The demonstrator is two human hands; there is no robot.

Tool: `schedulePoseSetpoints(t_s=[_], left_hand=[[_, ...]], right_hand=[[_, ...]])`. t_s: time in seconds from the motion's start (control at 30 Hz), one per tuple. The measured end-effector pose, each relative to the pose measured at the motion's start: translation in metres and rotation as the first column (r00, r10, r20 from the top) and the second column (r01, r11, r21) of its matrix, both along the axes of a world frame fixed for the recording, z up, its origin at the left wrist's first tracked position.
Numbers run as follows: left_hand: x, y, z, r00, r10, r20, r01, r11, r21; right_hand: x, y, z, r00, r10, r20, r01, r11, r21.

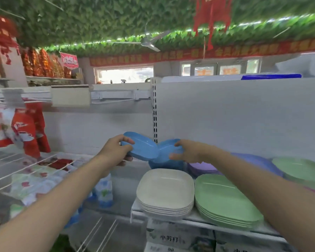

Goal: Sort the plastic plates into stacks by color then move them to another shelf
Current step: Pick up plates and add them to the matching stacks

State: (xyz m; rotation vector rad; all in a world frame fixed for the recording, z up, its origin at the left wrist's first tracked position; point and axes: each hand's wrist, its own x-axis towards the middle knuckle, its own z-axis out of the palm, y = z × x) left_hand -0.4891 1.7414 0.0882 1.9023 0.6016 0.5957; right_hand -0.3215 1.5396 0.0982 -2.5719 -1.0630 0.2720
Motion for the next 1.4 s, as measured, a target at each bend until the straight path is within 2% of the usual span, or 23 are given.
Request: schedulePoseSetpoints(t_s=[0.1,0.23,0.33,0.4,0.47,0.7,0.93,1.1,1.2,1.3,1.4], left_hand=[[0.021,0.006,-0.004,0.996,-0.092,0.004,0.092,0.995,-0.043],[0.05,0.007,-0.011,0.985,-0.169,-0.017,0.168,0.984,-0.05],[0.068,0.008,-0.021,0.969,-0.231,-0.086,0.24,0.964,0.118],[0.073,0.01,-0.031,0.946,-0.242,-0.216,0.301,0.903,0.307],[0.075,0.017,-0.043,0.929,-0.223,-0.297,0.333,0.854,0.399],[0.08,0.02,-0.049,0.936,-0.228,-0.266,0.325,0.849,0.416],[0.091,0.014,-0.055,0.896,-0.325,-0.303,0.433,0.79,0.434],[0.091,0.022,-0.062,0.883,-0.356,-0.305,0.463,0.763,0.45],[0.093,0.028,-0.066,0.901,-0.293,-0.319,0.43,0.693,0.579],[0.095,0.027,-0.066,0.928,-0.284,-0.241,0.371,0.644,0.669],[0.094,0.021,-0.065,0.923,-0.317,-0.216,0.372,0.6,0.708]], right_hand=[[-0.004,0.0,-0.006,0.997,-0.045,0.069,0.055,0.987,-0.153],[-0.016,-0.002,-0.01,0.985,-0.143,0.101,0.16,0.968,-0.194],[-0.019,-0.002,-0.009,0.978,-0.183,0.097,0.198,0.962,-0.187],[-0.018,-0.002,-0.011,0.974,-0.204,0.103,0.221,0.956,-0.195],[-0.018,-0.001,-0.011,0.966,-0.237,0.099,0.253,0.945,-0.209],[-0.019,0.0,-0.016,0.965,-0.253,0.074,0.262,0.948,-0.181],[-0.014,-0.003,-0.019,0.955,-0.277,0.109,0.292,0.943,-0.157],[-0.006,-0.001,-0.025,0.943,-0.247,0.224,0.276,0.955,-0.108],[0.001,0.0,-0.032,0.915,-0.179,0.361,0.207,0.978,-0.039],[0.006,0.002,-0.038,0.937,-0.083,0.338,0.093,0.996,-0.013],[0.006,0.002,-0.044,0.94,-0.049,0.337,0.059,0.998,-0.021]])
